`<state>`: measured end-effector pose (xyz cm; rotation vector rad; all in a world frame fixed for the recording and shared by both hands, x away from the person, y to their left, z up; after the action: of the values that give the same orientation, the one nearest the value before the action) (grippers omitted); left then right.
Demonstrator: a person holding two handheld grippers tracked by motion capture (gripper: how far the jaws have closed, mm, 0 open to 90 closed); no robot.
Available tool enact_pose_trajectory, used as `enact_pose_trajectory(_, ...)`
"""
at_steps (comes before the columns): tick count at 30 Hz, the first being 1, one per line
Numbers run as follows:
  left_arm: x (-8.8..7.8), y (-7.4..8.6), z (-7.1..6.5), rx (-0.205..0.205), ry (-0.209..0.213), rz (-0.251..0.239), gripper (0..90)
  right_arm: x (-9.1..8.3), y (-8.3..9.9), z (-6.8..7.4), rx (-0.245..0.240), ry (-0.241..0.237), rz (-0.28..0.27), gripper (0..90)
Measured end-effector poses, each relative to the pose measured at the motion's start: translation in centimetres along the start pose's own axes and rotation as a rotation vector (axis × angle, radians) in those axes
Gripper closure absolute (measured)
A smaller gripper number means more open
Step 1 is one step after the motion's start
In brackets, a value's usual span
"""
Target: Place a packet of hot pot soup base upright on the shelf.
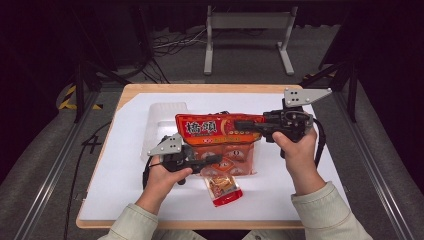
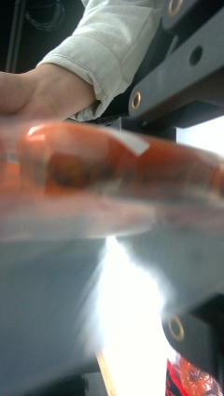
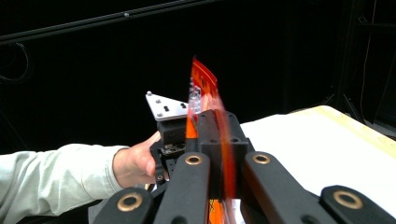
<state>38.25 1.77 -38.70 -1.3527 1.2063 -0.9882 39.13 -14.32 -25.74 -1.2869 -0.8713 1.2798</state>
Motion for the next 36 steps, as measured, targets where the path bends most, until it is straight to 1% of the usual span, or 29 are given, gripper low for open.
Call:
enact_pose_trajectory(3, 0.0, 0.0, -0.1, 0.006, -0.008, 0.006, 70.4, 0.0, 0.1, 0.0, 0.001, 0.003, 0.001, 90.0)
enact_pose_trajectory(4, 0.0, 0.0, -0.1, 0.011, -0.020, 0.010, 70.4, 0.0, 0.2, -0.2, -0.001, 0.005, -0.002, 90.0)
enact_pose_trajectory(9, 0.0, 0.0, -0.4, 0.010, -0.027, 0.022, 70.6, -0.2, 0.2, -0.3, 0.002, 0.009, 0.002, 90.0)
enact_pose_trajectory(11, 0.0, -0.1, -0.4, 0.018, -0.030, 0.021, 70.7, -0.2, 0.2, -0.3, -0.008, 0.018, 0.005, 90.0)
enact_pose_trajectory(16, -0.2, -0.3, -0.5, 0.040, -0.059, 0.022, 70.7, -0.2, 0.2, -0.1, -0.024, 0.035, 0.010, 90.0)
enact_pose_trajectory(21, -0.4, -0.7, -0.8, 0.044, -0.071, 0.019, 70.8, -0.2, -0.1, 0.1, -0.037, 0.042, 0.005, 90.0)
enact_pose_trajectory(22, -0.4, -0.7, -0.8, 0.053, -0.076, 0.020, 70.8, -0.3, -0.1, 0.1, -0.036, 0.042, 0.003, 89.6)
enact_pose_trajectory(23, -0.4, -0.8, -0.8, 0.061, -0.087, 0.015, 70.9, -0.3, -0.2, 0.1, -0.040, 0.056, -0.001, 87.4)
enact_pose_trajectory(25, -0.4, -0.9, -0.8, 0.067, -0.082, 0.017, 70.9, -0.4, -0.3, 0.1, -0.041, 0.062, 0.001, 87.2)
enact_pose_trajectory(26, -0.3, -0.9, -0.8, 0.059, -0.077, 0.016, 70.9, -0.4, -0.3, 0.1, -0.041, 0.065, 0.000, 86.2)
enact_pose_trajectory(28, -0.2, -1.1, -0.9, 0.066, -0.074, 0.018, 71.0, -0.6, -0.3, 0.1, -0.045, 0.080, -0.003, 83.0)
enact_pose_trajectory(30, -0.1, -1.2, -0.9, 0.069, -0.077, 0.021, 71.0, -0.8, -0.4, 0.1, -0.042, 0.082, -0.005, 81.5)
enact_pose_trajectory(31, -0.1, -1.3, -0.8, 0.077, -0.079, 0.025, 71.0, -0.9, -0.4, 0.0, -0.043, 0.087, -0.006, 79.8)
enact_pose_trajectory(33, -0.2, -1.5, -0.7, 0.050, -0.082, 0.026, 70.9, -1.2, -0.4, -0.1, -0.049, 0.102, -0.006, 74.0)
enact_pose_trajectory(36, -0.4, -1.6, -0.5, 0.042, -0.086, 0.023, 70.9, -1.9, -0.5, -0.2, -0.051, 0.125, -0.025, 67.5)
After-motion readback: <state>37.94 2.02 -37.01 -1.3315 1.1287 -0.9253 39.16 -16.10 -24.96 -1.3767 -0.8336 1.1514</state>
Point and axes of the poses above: each handheld gripper's, and its own axes: x roughly forward along the jaws, y roughly out of its underside, z roughly to its left, the point moved 7 cm from there along x, roughly forward along the jaws, and after that the axes turned 2 degrees about -y, right-handed, at the moved point
